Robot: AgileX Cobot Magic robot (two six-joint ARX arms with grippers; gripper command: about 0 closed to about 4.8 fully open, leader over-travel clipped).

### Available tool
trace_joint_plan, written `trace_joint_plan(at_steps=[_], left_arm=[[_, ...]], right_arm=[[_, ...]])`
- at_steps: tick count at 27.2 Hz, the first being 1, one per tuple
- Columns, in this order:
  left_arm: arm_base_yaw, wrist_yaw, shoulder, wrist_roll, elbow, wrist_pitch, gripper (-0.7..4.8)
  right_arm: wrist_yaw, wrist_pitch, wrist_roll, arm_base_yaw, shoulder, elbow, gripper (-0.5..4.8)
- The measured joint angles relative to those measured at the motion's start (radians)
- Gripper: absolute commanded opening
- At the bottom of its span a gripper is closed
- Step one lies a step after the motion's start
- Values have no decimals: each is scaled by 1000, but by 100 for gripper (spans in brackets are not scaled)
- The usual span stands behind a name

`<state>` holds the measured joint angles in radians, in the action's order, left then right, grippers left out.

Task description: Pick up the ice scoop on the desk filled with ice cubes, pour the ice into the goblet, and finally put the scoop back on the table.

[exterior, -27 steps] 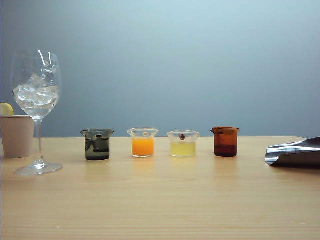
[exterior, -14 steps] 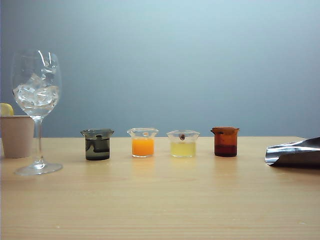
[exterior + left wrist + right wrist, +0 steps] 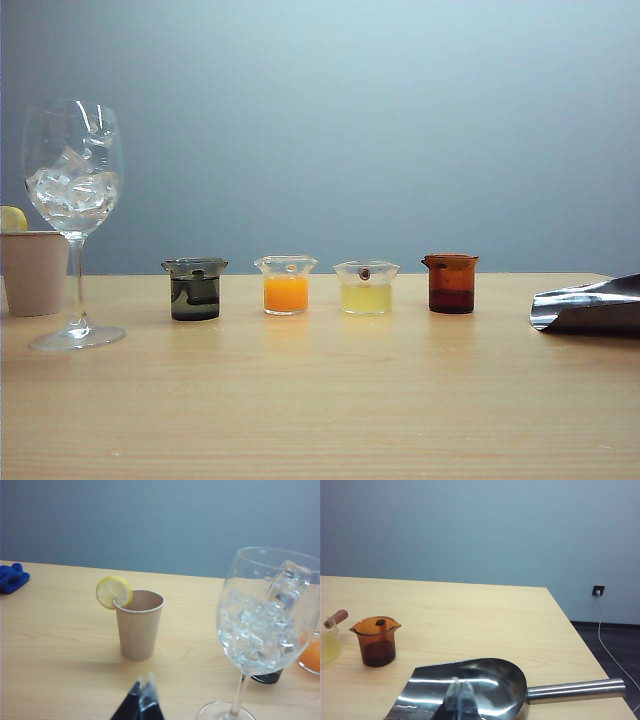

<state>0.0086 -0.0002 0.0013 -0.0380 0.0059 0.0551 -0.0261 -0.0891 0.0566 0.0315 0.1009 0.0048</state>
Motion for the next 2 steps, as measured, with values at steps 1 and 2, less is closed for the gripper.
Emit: trace_joint_plan(at_steps=[1,2], left_arm=[[0,0,0,0,0,0,-4],[0,0,0,0,0,0,-3]], right_arm=[[0,0,0,0,0,0,-1],[0,0,0,0,0,0,-1]])
